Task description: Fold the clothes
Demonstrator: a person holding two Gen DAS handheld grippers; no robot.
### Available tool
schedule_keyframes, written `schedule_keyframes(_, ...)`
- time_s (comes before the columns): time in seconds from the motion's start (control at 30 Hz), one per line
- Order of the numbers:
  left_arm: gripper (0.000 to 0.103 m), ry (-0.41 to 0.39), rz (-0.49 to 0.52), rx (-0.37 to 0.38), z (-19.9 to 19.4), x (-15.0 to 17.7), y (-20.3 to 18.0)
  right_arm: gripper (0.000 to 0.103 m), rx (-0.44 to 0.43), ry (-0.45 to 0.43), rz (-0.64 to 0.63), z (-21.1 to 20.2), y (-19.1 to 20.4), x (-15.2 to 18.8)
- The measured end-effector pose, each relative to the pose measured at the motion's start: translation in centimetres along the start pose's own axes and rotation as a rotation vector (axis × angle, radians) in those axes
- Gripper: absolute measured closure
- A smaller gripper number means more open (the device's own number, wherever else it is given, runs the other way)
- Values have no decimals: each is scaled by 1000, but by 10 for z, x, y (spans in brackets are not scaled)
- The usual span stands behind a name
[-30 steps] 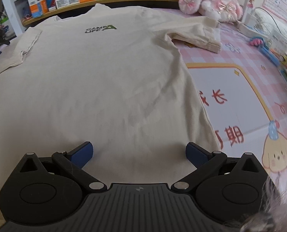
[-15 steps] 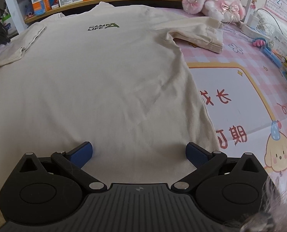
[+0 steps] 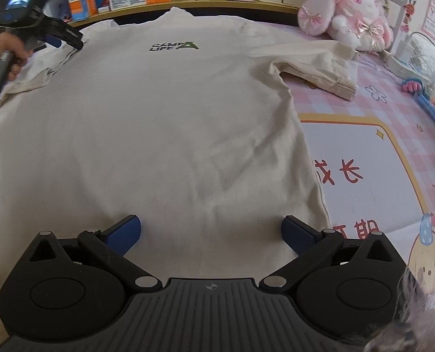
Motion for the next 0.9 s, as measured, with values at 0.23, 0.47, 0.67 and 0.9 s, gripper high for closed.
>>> schedule_keyframes(0.23,85,-112,-351,172,-20,9,51,0,-20,-20,-20,-2,-3,5)
schedule_keyframes(0.47,62,-92,-479,158,-44,12,74,0,-31,-13,-27,-2,-5,4)
schedule_keyframes(0.67,66,-50,-377,193,-55,29,42,0,-24,-19,-20,-1,-5,3)
schedule_keyframes(0.9,59,-29,-181,108,-59,30,26,0,-40,-16,-29,-2,-9,4)
Point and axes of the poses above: each gripper's, at about its wrist camera, not at the fingertips, and z roughly the way its jaws point, y to its left, x to its underside, the point moved 1 cm from there along z, roughly the way its jaws point, and after that the axes turned 8 degrees about -y, right-handed, at the moved point
